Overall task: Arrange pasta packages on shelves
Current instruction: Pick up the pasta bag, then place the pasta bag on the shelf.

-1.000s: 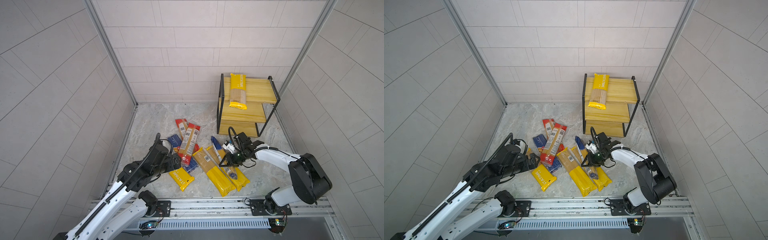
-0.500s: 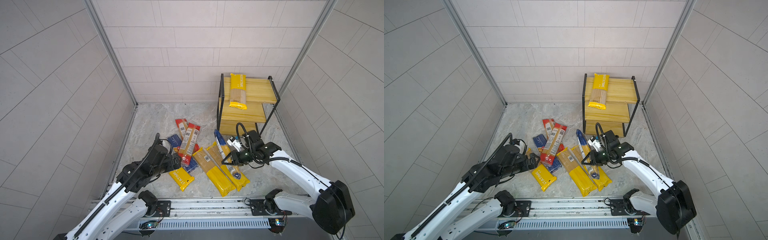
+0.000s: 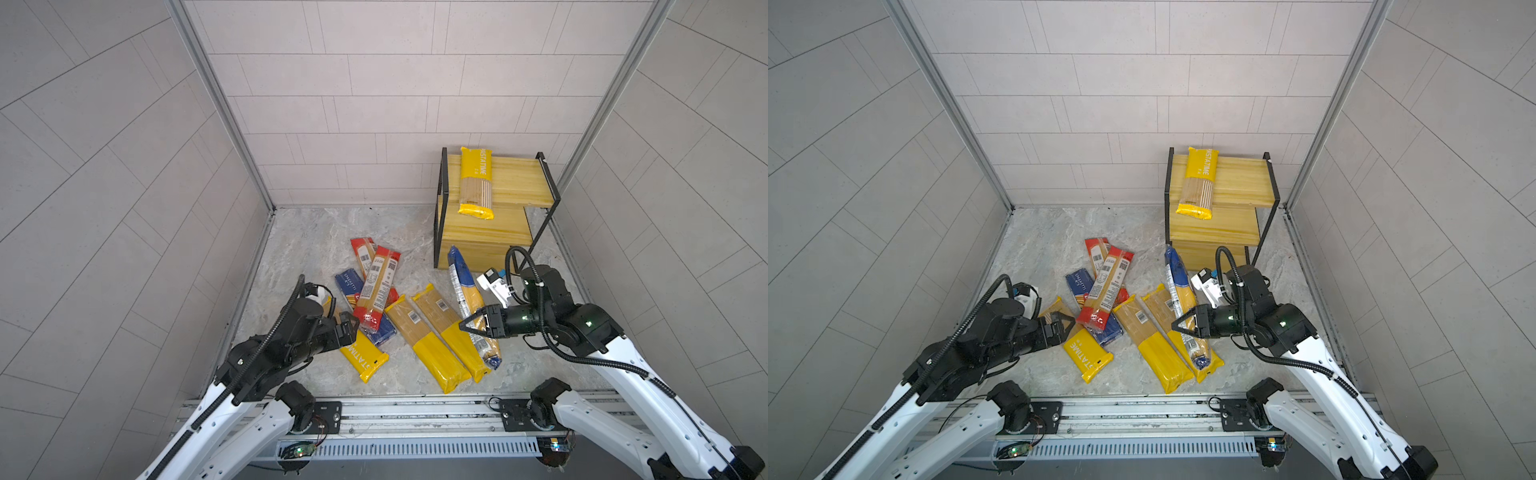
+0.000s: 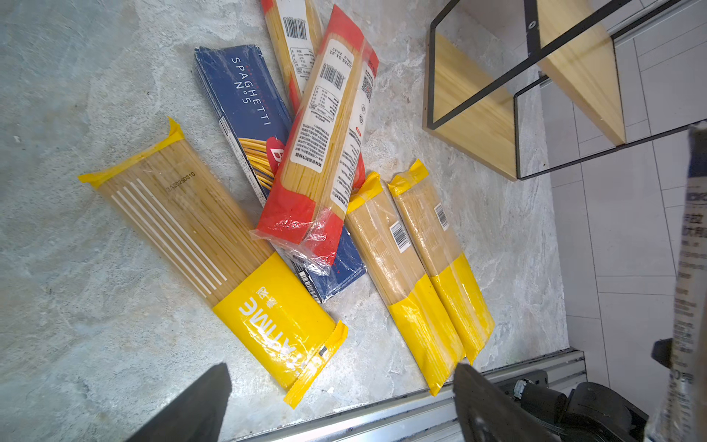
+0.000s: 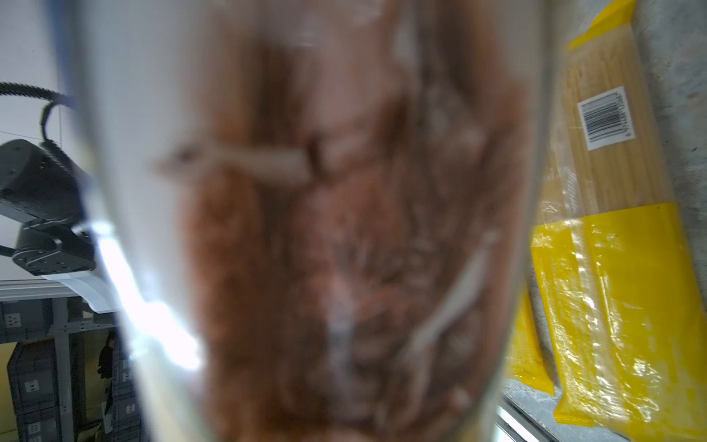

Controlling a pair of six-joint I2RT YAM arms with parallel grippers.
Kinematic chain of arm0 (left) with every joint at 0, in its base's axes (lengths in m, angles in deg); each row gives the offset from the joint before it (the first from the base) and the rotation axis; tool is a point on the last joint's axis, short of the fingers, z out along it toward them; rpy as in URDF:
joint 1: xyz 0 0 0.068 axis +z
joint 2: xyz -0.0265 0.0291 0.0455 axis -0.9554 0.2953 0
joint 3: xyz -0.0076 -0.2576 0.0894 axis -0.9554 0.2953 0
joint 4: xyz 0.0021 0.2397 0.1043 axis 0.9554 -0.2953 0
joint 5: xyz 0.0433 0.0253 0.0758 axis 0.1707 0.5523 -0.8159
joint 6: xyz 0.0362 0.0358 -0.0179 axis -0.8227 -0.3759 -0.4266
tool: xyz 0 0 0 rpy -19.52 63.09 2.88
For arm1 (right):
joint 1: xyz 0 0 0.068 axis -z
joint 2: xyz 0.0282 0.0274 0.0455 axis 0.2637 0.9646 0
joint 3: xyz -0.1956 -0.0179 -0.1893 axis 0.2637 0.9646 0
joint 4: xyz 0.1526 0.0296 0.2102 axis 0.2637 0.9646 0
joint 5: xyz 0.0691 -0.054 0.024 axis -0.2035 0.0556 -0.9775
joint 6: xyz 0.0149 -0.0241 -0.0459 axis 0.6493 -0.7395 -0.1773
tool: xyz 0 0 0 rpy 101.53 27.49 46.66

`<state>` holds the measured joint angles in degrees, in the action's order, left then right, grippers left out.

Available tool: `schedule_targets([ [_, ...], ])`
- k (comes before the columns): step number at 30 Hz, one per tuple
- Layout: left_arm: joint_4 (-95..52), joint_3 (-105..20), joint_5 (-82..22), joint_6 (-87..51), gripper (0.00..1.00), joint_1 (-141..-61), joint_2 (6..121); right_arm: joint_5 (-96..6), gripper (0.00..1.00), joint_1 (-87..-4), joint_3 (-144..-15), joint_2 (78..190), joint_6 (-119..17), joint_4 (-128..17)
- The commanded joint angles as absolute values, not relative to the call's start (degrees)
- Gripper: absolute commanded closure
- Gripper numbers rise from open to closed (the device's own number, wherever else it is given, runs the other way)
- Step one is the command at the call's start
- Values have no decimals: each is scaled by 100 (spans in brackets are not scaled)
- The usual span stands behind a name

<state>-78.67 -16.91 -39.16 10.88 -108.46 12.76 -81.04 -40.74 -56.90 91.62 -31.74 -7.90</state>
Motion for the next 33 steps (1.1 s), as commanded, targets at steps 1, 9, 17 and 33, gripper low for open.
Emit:
schedule_targets([
  [1,-8102,-1851,-3903,1057,4,-10816,1160,-8148,100,-4103,-6175,8866,-3033,-1065],
  [9,-8190,-2037,-3867,930,4,-10816,1191,-7744,100,-4101,-6795,8537,-2971,-873],
  [17,-7983,-2245,-3740,826,4,-10816,1505,-7026,100,-4104,-7936,9094,-3400,-389],
  [33,-7509,-2951,-3613,420,4,-10816,2432,-5217,100,-3652,-12028,12018,-4780,421],
])
